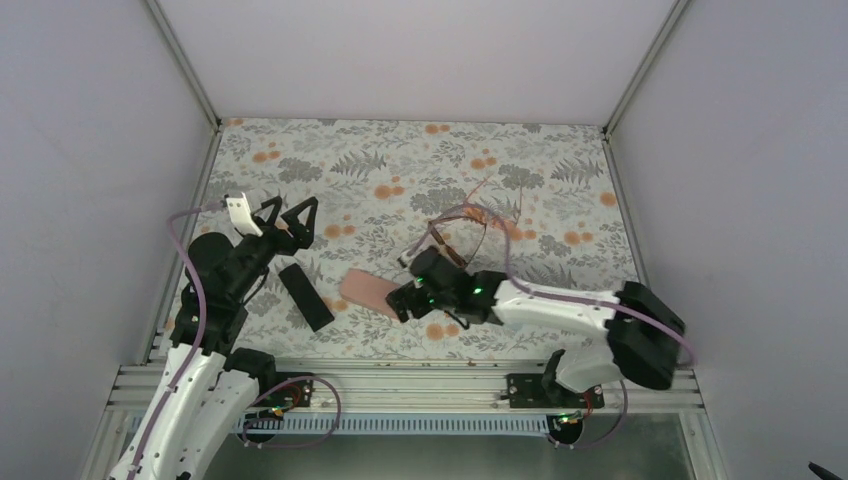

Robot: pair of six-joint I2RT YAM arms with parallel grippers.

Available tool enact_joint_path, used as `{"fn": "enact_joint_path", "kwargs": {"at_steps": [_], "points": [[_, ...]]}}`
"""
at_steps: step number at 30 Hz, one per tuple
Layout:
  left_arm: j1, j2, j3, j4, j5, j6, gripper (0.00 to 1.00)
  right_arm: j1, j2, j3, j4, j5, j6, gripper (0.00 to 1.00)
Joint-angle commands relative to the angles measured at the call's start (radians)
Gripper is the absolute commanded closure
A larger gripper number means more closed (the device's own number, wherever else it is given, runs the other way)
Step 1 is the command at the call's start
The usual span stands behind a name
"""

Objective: Organize the sunglasses
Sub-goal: Pick up the sunglasses case from the center of the board.

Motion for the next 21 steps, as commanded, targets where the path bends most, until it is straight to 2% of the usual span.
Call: {"fn": "enact_joint_path", "kwargs": {"at_steps": [1,8,11,16,18,21], "points": [[0.005,-0.01,0.003,0.014,-0.001,-0.022,0.0,0.123,0.164,0.102,-0.065,0.259,-0.129,0.0],[0.004,-0.009,0.01,-0.002,0.012,-0.011,0.0,0.156,0.372,0.186,-0.043,0.345,-0.319,0.0],[0.004,-0.006,0.017,-0.013,0.014,-0.004,0.0,0.142,0.41,0.201,-0.017,0.259,-0.4,0.0],[0.004,-0.005,0.026,-0.033,0.017,0.006,0.0,0.12,0.477,0.257,-0.083,0.033,-0.474,0.0],[0.004,-0.005,0.028,-0.042,0.015,0.01,0.0,0.121,0.489,0.263,-0.092,-0.01,-0.482,0.0],[0.004,-0.011,0.033,-0.055,0.011,0.014,0.0,0.121,0.498,0.263,-0.099,-0.003,-0.479,0.07]]}}
